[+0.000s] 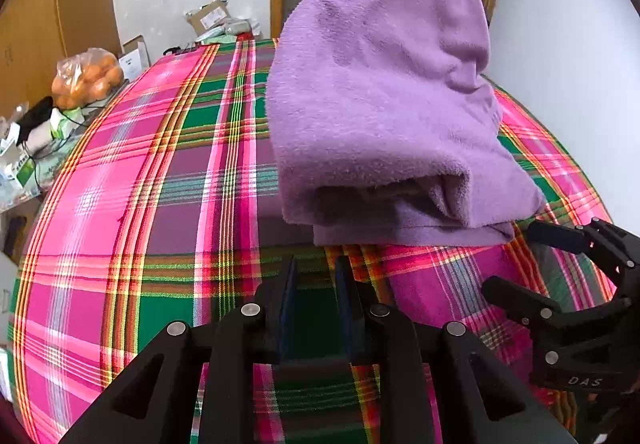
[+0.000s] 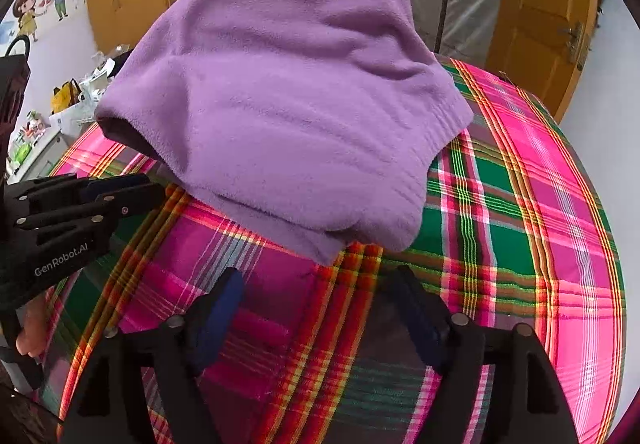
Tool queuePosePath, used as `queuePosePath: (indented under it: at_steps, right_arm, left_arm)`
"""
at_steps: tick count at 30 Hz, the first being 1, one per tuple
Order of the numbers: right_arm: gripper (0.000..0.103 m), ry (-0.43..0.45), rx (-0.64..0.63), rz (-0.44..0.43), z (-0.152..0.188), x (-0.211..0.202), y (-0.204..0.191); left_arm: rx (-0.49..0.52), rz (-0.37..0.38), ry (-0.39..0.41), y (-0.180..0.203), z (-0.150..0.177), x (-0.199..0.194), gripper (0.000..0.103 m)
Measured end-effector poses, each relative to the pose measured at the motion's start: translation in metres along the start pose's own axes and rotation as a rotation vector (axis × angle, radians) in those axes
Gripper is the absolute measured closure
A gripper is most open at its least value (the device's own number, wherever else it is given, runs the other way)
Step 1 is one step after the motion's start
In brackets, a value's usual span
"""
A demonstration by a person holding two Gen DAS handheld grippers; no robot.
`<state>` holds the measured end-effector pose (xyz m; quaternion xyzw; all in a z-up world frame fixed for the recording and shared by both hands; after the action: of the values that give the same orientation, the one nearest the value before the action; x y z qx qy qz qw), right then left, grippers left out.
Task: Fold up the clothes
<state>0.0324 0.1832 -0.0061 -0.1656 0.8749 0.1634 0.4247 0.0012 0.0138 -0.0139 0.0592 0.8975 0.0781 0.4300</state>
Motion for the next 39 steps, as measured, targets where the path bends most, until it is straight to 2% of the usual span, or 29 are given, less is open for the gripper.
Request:
queuePosePath:
  at_steps: [9,14,21,24,28,31,33,39]
  right_arm:
    - [0.020,-0.004,-0.004,-0.007,-0.001,0.001,-0.002]
    - [0.019,0.000,-0.004,-0.012,-0.001,0.002,-0.003]
    - [0.018,0.002,-0.007,-0.016,-0.002,0.007,0.005]
    - [0.023,0.006,0.001,-0.014,-0.002,0.006,0.012]
    - [0.045,0.025,0.071,-0.033,0.002,0.001,0.024]
    - [0.047,0.083,0.218,-0.117,0.002,-0.005,0.048]
    - [0.048,0.118,0.282,-0.143,0.004,-0.009,0.058]
    - [0.053,0.166,0.343,-0.174,-0.002,-0.010,0.076]
  left_arm:
    - [0.002,0.006,-0.003,-0.001,-0.002,0.000,0.081]
    - [0.013,0.027,-0.009,0.001,-0.002,0.000,0.071]
    - [0.029,0.019,-0.009,0.003,-0.003,0.000,0.071]
    - [0.032,0.018,-0.009,0.002,-0.004,0.000,0.071]
    - [0.022,0.030,-0.016,0.002,-0.003,-0.001,0.070]
    - [-0.014,0.075,-0.045,-0.002,-0.007,-0.002,0.070]
    - [-0.009,0.096,-0.029,-0.001,-0.010,-0.008,0.070]
    - [0.016,0.141,0.041,0.002,-0.021,-0.029,0.070]
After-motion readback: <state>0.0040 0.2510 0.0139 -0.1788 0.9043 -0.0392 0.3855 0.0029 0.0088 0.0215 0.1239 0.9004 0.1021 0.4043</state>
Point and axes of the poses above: each gripper's, at about its wrist camera, not at the fingertips, and x roughly the way its jaws point, y to its right, z to its underside, the point moved 3 cm from there along x, roughly the way its jaws point, and after that the axes turned 13 degrees about -x, right-handed, at the moved point
